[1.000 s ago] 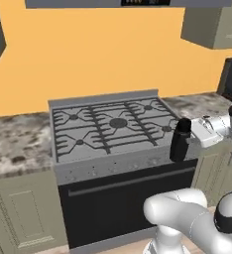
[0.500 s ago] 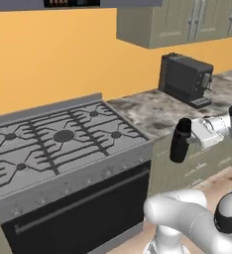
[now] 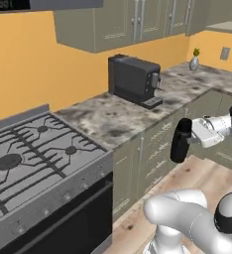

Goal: Pick the can, water bottle from the counter and place them in the open cabinet.

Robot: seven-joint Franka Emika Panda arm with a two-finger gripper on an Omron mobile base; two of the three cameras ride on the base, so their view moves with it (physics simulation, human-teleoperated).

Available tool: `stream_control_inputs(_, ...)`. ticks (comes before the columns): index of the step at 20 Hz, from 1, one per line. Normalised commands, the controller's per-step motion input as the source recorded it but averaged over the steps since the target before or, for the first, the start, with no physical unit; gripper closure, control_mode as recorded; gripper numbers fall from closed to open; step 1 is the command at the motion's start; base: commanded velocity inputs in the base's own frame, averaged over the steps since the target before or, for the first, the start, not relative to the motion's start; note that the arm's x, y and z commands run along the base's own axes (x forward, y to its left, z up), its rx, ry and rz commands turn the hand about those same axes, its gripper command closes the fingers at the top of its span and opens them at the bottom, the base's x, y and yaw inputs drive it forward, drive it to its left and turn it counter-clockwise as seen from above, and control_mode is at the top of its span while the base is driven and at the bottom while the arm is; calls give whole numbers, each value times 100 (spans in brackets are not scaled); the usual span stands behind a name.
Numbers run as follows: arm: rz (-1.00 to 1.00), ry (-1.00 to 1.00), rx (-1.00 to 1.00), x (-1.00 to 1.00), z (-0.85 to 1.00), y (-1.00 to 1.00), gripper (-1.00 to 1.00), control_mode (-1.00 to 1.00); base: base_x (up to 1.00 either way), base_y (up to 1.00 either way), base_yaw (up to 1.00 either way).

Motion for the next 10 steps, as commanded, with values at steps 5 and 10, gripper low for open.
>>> stream_control_inputs(5, 0, 0, 0, 0, 0, 0, 100, 100, 64, -8, -33)
stream_control_inputs(10, 0, 0, 0, 0, 0, 0, 100, 100, 78, 0, -28)
